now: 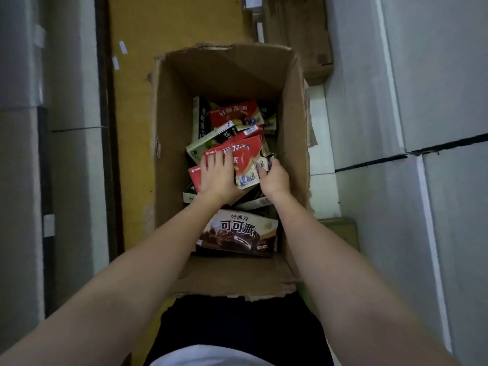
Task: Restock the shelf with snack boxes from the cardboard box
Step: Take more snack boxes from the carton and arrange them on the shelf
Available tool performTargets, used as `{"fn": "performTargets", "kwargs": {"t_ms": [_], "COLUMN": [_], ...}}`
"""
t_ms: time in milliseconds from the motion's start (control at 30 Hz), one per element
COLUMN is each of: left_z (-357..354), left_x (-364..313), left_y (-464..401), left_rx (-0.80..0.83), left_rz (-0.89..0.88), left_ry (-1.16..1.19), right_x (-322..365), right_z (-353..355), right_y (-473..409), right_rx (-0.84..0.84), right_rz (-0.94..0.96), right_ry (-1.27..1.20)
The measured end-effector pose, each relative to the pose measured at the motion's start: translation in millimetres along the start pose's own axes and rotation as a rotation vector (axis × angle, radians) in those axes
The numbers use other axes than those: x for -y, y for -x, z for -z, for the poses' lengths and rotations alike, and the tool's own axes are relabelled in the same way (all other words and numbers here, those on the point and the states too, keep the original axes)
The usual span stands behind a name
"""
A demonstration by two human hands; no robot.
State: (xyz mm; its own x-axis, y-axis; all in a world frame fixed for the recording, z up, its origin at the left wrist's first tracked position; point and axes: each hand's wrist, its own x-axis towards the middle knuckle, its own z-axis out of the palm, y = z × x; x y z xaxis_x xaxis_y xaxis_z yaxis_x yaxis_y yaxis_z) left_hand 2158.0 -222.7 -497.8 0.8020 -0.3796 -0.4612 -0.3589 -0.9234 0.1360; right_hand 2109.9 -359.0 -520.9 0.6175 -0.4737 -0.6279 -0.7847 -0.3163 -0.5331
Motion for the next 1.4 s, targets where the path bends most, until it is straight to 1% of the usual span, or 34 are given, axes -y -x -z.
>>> {"fn": "performTargets", "kwargs": {"t_ms": [67, 133, 233, 300, 367, 433, 567, 667, 767, 933, 1033, 1100, 1167, 1267, 1400], "left_z": [2.9, 6.4, 12.0, 11.4, 8.6, 8.1, 9.2, 4.1, 4.8, 14.8, 24.3, 33.5, 46.3, 70.0, 98.7], "left_x": [6.3, 12.9, 20.7, 26.2, 32.3, 37.0, 45.4, 52.6, 52.7, 55.0, 54.6, 52.7, 49.9, 42.8, 32.4], "left_y": [2.6, 4.2, 3.9, 5.1, 9.4, 15.4, 28.9, 43.0, 54.8, 69.8, 76.9, 79.0, 81.7, 89.8, 109.6], "left_rx": [-0.005, -0.006, -0.003, 0.032, 0.069, 0.073, 0.034, -0.023, -0.064, -0.085, -0.106, -0.128, -0.150, -0.136, -0.172], "left_rz": [0.072, 0.090, 0.140, 0.164, 0.148, 0.123, 0.039, -0.040, -0.081, -0.106, -0.087, -0.081, -0.108, -0.149, -0.113], "left_ry": [0.022, 0.022, 0.062, 0.119, 0.194, 0.228, 0.148, 0.118, 0.141, 0.190, 0.279, 0.357, 0.403, 0.443, 0.467], "right_x": [6.5, 11.0, 16.9, 19.3, 20.0, 20.2, 24.9, 24.2, 29.8, 45.8, 55.1, 57.9, 60.0, 61.1, 68.7], "right_z": [-3.2, -7.8, -18.5, -26.0, -30.0, -29.3, -30.1, -33.0, -23.9, -1.9, 10.9, 17.7, 27.3, 45.7, 72.8], "right_y": [-3.4, -5.0, 0.8, 10.7, 21.8, 31.1, 42.0, 46.2, 60.2, 82.8, 91.7, 97.5, 106.6, 121.7, 145.5], "right_rx": [-0.025, -0.049, 0.032, 0.079, 0.097, 0.101, 0.140, 0.137, 0.141, 0.248, 0.295, 0.285, 0.240, 0.153, 0.041], "right_rz": [0.015, -0.014, -0.031, -0.041, -0.049, -0.038, -0.005, 0.069, 0.098, 0.109, 0.131, 0.161, 0.190, 0.237, 0.331], "right_ry": [-0.013, 0.026, 0.108, 0.076, 0.025, 0.038, 0.105, 0.247, 0.223, 0.170, 0.166, 0.188, 0.175, 0.094, -0.043]}}
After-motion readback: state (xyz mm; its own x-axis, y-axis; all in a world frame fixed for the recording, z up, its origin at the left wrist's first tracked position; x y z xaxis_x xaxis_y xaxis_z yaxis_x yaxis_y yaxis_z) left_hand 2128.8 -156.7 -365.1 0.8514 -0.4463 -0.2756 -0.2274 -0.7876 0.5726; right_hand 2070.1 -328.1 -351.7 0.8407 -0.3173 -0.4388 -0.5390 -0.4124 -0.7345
